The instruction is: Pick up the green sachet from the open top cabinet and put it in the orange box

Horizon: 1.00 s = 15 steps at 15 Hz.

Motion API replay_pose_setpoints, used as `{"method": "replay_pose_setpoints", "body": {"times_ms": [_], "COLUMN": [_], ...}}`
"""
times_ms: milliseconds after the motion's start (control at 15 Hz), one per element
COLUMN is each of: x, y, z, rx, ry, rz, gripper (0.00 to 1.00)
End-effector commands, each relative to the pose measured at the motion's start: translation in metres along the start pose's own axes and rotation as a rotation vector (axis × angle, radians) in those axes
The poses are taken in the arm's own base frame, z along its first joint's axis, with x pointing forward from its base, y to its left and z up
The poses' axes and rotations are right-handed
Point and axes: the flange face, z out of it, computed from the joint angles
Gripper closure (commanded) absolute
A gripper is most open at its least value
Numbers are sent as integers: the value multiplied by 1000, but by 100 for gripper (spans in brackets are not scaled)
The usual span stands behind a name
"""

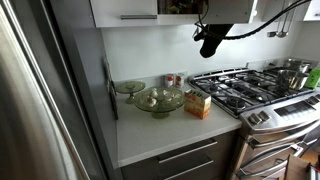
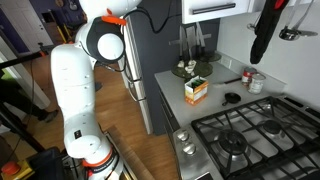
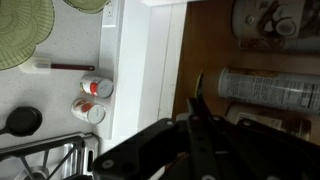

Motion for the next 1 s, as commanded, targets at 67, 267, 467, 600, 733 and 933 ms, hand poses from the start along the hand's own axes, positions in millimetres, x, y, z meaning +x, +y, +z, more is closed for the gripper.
{"method": "replay_pose_setpoints", "body": {"times_ms": [67, 267, 467, 600, 733, 933], "x": [-9, -20, -28, -33, -36, -36], "y": [6, 24, 53, 76, 101, 143], "z": [-43, -58, -60, -55, -48, -35], "rx": [-14, -66, -136, -193, -242, -313], "ry": [-116, -218, -299, -325, -322, -287], "rz": [12, 30, 55, 56, 49, 35], "gripper": [100, 100, 100, 100, 100, 100]}}
